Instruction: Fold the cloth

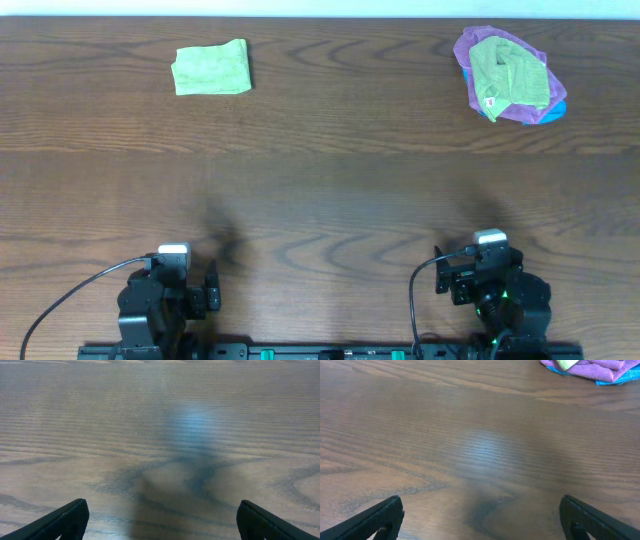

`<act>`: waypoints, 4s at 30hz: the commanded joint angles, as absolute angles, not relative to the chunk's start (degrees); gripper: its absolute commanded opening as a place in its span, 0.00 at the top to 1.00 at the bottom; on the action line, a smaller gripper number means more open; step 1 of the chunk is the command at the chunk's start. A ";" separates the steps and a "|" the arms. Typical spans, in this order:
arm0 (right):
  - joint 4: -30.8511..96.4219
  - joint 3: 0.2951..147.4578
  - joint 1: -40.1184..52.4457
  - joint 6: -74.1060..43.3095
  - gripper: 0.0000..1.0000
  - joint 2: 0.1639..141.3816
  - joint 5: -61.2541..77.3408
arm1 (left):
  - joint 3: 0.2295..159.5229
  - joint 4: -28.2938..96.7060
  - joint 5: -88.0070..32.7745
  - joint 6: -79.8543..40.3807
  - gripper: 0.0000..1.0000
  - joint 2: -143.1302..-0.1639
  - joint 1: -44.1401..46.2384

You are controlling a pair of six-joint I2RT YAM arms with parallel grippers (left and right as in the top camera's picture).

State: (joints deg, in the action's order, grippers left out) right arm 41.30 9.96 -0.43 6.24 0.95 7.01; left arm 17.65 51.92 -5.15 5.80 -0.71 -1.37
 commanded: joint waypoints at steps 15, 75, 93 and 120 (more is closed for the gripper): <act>41.74 9.32 -0.73 5.19 0.01 0.32 6.83 | 15.42 53.08 -3.88 6.20 0.04 -0.21 -1.10; 41.36 91.92 -13.10 -6.13 0.01 102.63 1.98 | 15.42 53.08 -3.88 6.20 0.04 -0.21 -1.10; 25.21 92.03 -12.67 -6.39 0.14 111.37 3.75 | 15.42 53.08 -3.88 6.20 0.04 -0.21 -1.10; 18.41 92.23 -12.67 -6.79 0.99 119.35 14.87 | 15.42 53.10 -3.88 6.20 0.05 -0.21 -1.10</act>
